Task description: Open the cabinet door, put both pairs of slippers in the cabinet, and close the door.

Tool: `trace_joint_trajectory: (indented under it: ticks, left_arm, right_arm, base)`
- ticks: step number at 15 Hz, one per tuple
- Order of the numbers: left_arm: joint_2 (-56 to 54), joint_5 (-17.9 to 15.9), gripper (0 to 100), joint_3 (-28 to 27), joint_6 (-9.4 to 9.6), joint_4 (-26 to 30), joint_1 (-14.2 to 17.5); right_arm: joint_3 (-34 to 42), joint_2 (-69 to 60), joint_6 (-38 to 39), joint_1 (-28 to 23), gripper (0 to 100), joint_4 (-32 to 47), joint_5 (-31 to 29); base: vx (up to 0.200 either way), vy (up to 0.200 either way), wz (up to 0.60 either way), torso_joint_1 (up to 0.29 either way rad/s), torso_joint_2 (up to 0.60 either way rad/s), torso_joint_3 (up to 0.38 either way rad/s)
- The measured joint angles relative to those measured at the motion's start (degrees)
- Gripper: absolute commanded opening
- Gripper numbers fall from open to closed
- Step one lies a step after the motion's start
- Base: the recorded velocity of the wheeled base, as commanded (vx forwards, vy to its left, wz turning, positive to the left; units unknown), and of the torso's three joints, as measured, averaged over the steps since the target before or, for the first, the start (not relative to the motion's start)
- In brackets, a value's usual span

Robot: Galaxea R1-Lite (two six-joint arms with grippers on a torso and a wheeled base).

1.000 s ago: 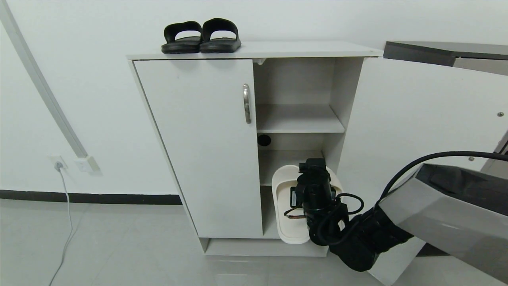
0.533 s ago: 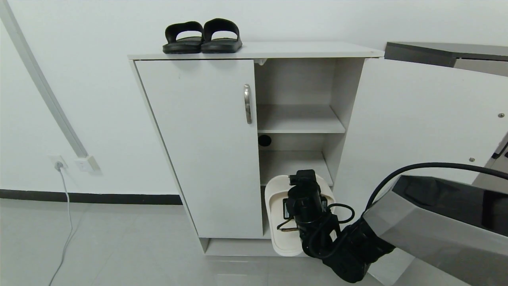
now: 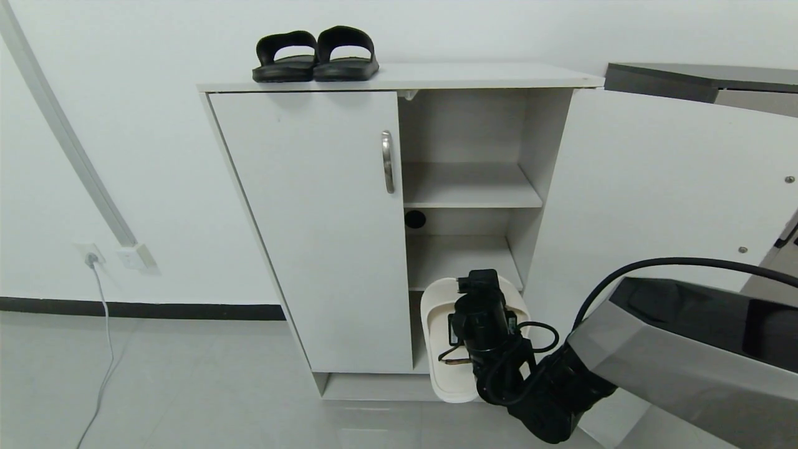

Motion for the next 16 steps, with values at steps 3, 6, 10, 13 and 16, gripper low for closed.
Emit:
trace_joint_trajectory:
  ticks: [3,6,10,13,16]
  left_arm:
    - [0.0,0.0,0,0.0,0.0,0.0,0.0]
    - [0.0,0.0,0,0.0,0.06,0.02,0.0]
    - [0.0,0.0,0,0.0,0.0,0.02,0.0]
    - [-0.02,-0.02,0,0.0,0.0,0.02,0.0]
    - [-0.02,-0.02,0,0.0,-0.02,0.02,-0.02]
  right_arm:
    - [0.02,0.2,-0.02,-0.02,0,0.0,0.01]
    - [0.04,0.41,0.0,-0.02,0,0.0,0.01]
    - [0.04,1.65,-0.74,0.17,0,-3.78,-0.68]
    - [1.61,3.17,-8.64,0.17,0,-20.2,-0.78]
    - [2.79,5.12,-13.79,-0.52,0,-26.22,-0.73]
  base:
    - [0.0,0.0,0.0,0.001,0.0,-0.176]
    - [0.0,0.0,0.0,0.002,0.0,-0.196]
    - [0.0,0.0,0.0,0.005,0.0,-0.165]
    - [0.0,0.0,0.0,0.0,0.0,0.0]
    - [0.0,0.0,0.0,0.0,0.0,0.0]
